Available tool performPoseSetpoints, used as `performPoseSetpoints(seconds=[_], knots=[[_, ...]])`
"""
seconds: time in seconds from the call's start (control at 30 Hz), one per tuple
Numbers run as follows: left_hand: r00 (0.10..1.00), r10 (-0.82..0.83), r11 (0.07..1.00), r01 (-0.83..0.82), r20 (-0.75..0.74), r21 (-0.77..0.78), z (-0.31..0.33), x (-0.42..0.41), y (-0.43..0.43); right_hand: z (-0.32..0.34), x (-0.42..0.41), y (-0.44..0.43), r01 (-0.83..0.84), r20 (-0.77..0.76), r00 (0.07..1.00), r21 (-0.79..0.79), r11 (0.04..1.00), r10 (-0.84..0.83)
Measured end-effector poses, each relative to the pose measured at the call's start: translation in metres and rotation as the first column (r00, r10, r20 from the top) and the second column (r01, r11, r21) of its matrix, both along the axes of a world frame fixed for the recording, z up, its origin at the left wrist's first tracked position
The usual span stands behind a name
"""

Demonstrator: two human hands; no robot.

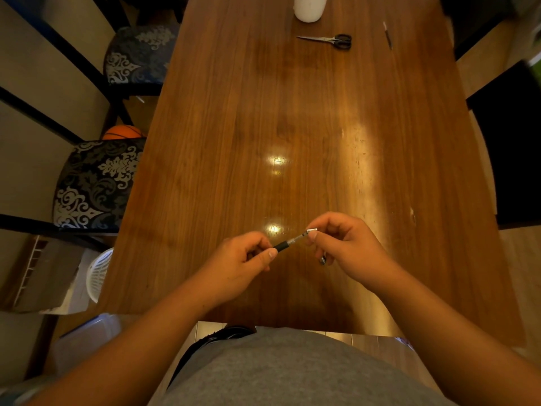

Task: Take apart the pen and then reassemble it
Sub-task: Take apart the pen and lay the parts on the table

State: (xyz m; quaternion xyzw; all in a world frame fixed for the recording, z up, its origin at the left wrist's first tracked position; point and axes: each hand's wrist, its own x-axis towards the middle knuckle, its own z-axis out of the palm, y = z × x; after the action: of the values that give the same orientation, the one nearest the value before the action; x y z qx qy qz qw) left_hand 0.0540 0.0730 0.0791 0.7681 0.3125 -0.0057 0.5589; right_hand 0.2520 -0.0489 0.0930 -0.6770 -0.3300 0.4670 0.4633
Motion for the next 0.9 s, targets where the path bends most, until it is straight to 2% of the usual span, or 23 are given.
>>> performPoseSetpoints(seconds=[0.13, 0.3, 0.43, 0.5, 0.53, 0.6, 0.67, 0.8, 0.9], knots=[[1.0, 0.012, 1.0, -0.012, 0.0, 0.013, -0.004, -0.003, 0.002, -0.004, -0.003, 0.002, 0.051, 0.067, 0.996, 0.029, 0.998, -0.053], [1.0, 0.019, 0.999, -0.019, 0.002, 0.036, -0.01, -0.008, 0.005, -0.005, -0.003, 0.01, 0.099, -0.051, 0.994, 0.017, 0.995, -0.098], [1.0, 0.027, 0.999, -0.027, 0.002, 0.037, -0.014, -0.01, 0.007, -0.011, 0.006, 0.008, 0.133, -0.031, 0.99, -0.04, 0.99, -0.135], [0.999, 0.037, 0.999, -0.037, -0.001, 0.028, -0.018, -0.011, 0.01, -0.021, 0.012, 0.005, 0.164, 0.061, 0.986, -0.119, 0.979, -0.158], [0.999, 0.045, 0.999, -0.044, -0.005, 0.021, -0.02, -0.012, 0.011, -0.028, 0.015, 0.003, 0.175, 0.158, 0.976, -0.172, 0.969, -0.148], [0.998, 0.055, 0.998, -0.055, -0.016, 0.009, -0.023, -0.013, 0.013, -0.043, 0.021, -0.002, 0.175, 0.377, 0.925, -0.298, 0.938, -0.053], [0.997, 0.064, 0.998, -0.064, -0.034, 0.0, -0.026, -0.015, 0.014, -0.059, 0.025, -0.007, 0.157, 0.522, 0.849, -0.401, 0.903, 0.084], [0.995, 0.076, 0.997, -0.077, -0.071, -0.015, -0.032, -0.017, 0.017, -0.085, 0.028, -0.015, 0.13, 0.612, 0.736, -0.547, 0.827, 0.289], [0.994, 0.081, 0.996, -0.083, -0.073, -0.018, -0.034, -0.019, 0.019, -0.099, 0.028, -0.016, 0.15, 0.641, 0.676, -0.604, 0.783, 0.364]])
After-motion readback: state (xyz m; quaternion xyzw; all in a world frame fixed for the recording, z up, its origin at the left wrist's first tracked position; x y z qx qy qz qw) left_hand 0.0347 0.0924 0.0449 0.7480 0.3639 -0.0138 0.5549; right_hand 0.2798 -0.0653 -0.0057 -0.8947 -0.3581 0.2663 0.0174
